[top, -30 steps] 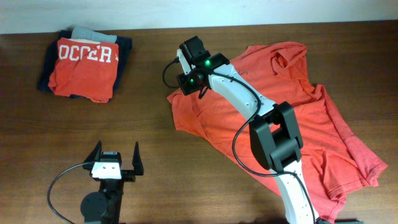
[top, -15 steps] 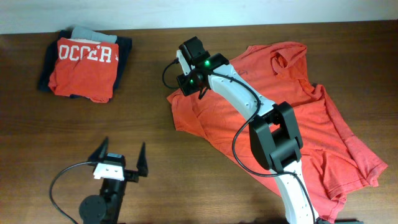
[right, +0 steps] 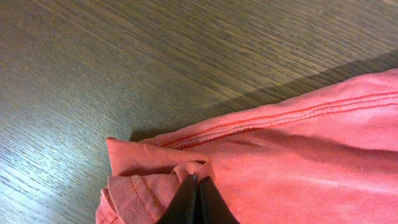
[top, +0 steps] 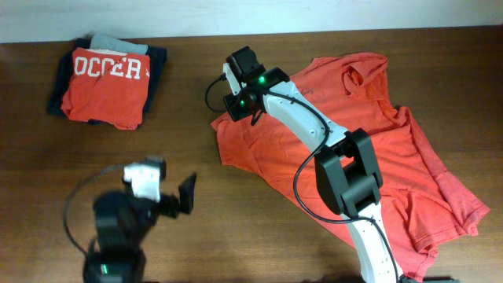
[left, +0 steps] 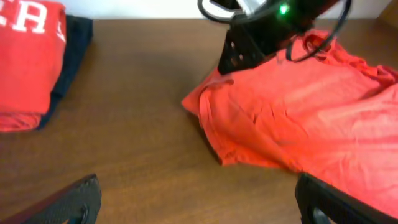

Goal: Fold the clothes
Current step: 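Reach the left gripper to the t-shirt's left edge and grasp it, then pull the t-shirt apart, left gripper leftward, right gripper upward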

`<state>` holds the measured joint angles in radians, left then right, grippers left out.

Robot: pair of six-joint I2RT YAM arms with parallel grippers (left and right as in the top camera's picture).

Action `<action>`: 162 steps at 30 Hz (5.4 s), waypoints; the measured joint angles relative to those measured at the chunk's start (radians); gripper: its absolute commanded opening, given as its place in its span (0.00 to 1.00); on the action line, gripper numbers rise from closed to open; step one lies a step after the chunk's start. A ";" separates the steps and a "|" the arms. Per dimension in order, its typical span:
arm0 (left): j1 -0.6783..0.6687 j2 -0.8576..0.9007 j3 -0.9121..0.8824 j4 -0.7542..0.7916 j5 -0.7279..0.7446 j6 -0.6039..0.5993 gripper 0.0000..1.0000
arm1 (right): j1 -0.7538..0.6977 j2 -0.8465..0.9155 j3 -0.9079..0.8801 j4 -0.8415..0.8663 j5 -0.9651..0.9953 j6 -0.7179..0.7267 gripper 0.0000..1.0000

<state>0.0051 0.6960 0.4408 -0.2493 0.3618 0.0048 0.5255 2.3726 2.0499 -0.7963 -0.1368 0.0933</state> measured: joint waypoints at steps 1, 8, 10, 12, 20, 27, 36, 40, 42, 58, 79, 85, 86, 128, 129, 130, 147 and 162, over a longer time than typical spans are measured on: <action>-0.011 0.082 0.060 -0.035 0.001 0.002 0.99 | 0.000 0.000 0.000 -0.001 0.000 0.000 0.05; -0.097 0.574 0.272 -0.079 0.009 0.002 0.99 | 0.000 0.000 0.000 -0.001 0.000 0.000 0.05; -0.100 0.679 0.298 -0.068 0.034 -0.002 0.99 | 0.000 0.000 0.000 -0.002 0.000 0.000 0.05; -0.100 0.747 0.326 -0.064 0.078 -0.012 0.99 | 0.000 0.000 0.000 -0.007 0.000 0.000 0.05; -0.108 0.791 0.394 0.017 0.113 -0.037 0.05 | 0.000 0.000 0.000 -0.011 0.000 0.000 0.05; -0.256 0.801 0.394 -0.010 -0.032 -0.051 0.01 | 0.000 0.000 0.000 -0.011 0.000 0.000 0.05; -0.395 0.826 0.394 -0.018 -0.233 -0.123 0.01 | 0.000 0.000 0.000 -0.012 0.000 0.000 0.05; -0.395 0.834 0.394 -0.015 -0.271 -0.164 0.01 | 0.000 0.000 0.000 -0.012 0.000 0.000 0.05; -0.395 0.846 0.394 -0.013 -0.280 -0.187 0.01 | 0.000 0.000 0.000 -0.012 0.000 0.000 0.05; -0.395 0.997 0.396 0.127 -0.270 -0.452 0.01 | 0.000 0.000 0.000 -0.017 0.000 0.000 0.05; -0.395 1.049 0.396 0.115 -0.257 -0.562 0.01 | 0.000 0.000 0.000 -0.043 0.000 -0.003 0.19; -0.395 1.049 0.396 0.115 -0.257 -0.579 0.01 | 0.000 0.000 0.000 -0.046 0.000 0.001 0.32; -0.395 1.049 0.396 0.115 -0.257 -0.582 0.01 | 0.000 0.000 0.000 -0.046 0.000 0.001 0.44; -0.396 0.964 0.534 -0.142 -0.316 -0.521 0.01 | -0.229 -0.006 0.047 -0.285 -0.027 -0.019 0.99; -0.396 0.972 0.534 -0.141 -0.312 -0.524 0.01 | -0.240 -0.006 0.047 -0.293 -0.027 -0.019 0.99; -0.396 0.981 0.534 -0.138 -0.309 -0.525 0.01 | -0.246 -0.006 0.047 -0.296 -0.027 -0.018 0.99; -0.396 1.144 0.555 -0.085 -0.188 -0.591 0.01 | -0.278 -0.006 0.047 -0.322 -0.027 -0.026 0.99; -0.396 1.143 0.623 -0.471 -0.139 -0.588 0.01 | -0.278 -0.006 0.047 -0.404 -0.027 -0.065 0.98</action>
<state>-0.3904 1.8385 1.0641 -0.7204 0.2230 -0.5831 0.2474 2.3665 2.0964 -1.2003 -0.1642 0.0280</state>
